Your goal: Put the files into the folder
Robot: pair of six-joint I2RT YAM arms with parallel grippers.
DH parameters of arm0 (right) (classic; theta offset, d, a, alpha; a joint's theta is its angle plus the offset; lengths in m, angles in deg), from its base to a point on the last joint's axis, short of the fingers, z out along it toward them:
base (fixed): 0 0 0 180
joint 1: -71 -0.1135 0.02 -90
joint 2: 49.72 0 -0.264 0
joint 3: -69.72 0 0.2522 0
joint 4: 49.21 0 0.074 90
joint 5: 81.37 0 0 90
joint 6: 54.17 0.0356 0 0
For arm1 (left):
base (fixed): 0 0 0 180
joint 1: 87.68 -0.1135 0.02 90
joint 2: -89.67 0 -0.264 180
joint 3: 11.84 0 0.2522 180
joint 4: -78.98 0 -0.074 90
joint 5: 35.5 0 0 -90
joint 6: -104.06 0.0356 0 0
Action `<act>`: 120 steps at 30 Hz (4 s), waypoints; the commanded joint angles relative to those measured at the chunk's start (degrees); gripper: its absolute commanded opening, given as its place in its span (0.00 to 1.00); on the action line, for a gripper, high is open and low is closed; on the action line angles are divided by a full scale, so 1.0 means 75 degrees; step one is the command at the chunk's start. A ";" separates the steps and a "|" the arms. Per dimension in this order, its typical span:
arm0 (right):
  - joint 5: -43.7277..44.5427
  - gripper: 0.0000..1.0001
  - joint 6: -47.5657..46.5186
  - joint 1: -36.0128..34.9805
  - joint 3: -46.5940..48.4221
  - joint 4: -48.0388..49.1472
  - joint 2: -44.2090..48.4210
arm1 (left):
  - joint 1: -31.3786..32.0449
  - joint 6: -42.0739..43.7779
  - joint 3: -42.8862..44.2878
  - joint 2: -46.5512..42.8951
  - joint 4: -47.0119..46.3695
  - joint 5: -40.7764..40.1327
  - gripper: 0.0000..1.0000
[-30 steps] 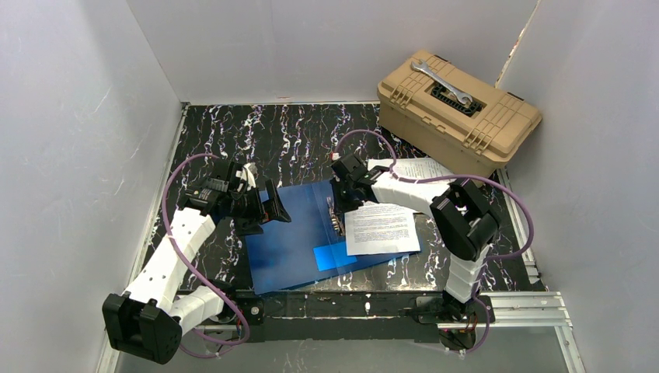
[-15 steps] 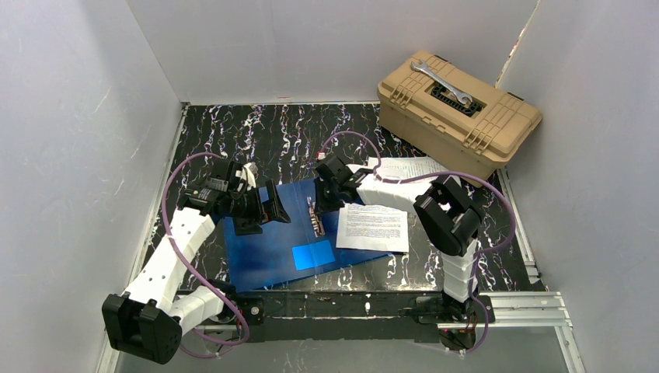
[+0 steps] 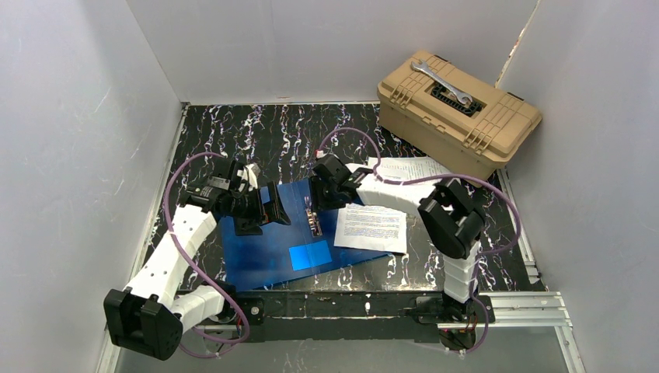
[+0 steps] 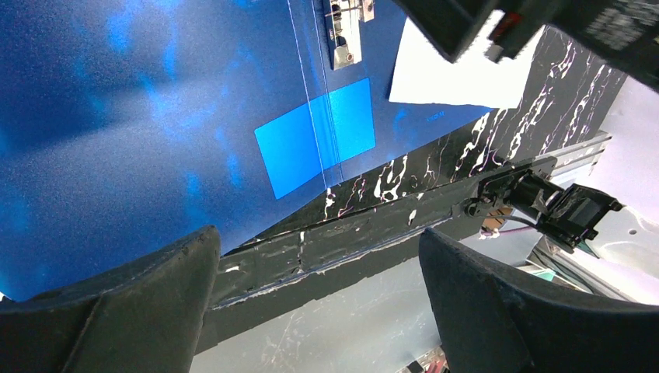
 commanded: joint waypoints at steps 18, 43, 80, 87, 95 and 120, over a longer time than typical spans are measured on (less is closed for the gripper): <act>0.0011 0.96 -0.1463 0.3191 -0.2738 -0.0826 0.5282 | -0.0029 0.0142 0.0047 0.0402 -0.0197 0.0254 0.98; -0.0832 0.84 -0.0278 0.4194 -0.4880 -0.0451 0.4315 | -0.0029 0.0136 -0.0100 0.0524 -0.0293 0.0553 0.98; -0.0058 0.01 -0.0601 0.3693 -0.4554 -0.0861 0.3721 | -0.0029 0.0230 -0.0207 0.0437 -0.0362 0.0469 0.98; -0.0332 0.01 -0.1080 0.3688 -0.4043 -0.1621 0.4648 | -0.0029 0.0265 -0.0142 0.0382 -0.0288 0.0463 0.98; -0.0917 0.01 -0.1933 0.3692 -0.3299 -0.2338 0.5255 | -0.0029 0.0298 -0.0096 0.0303 -0.0189 0.0404 0.98; -0.1476 0.01 -0.3260 0.3211 -0.1380 -0.2716 0.3582 | -0.0029 0.0440 0.0031 0.0182 0.0046 0.0376 0.98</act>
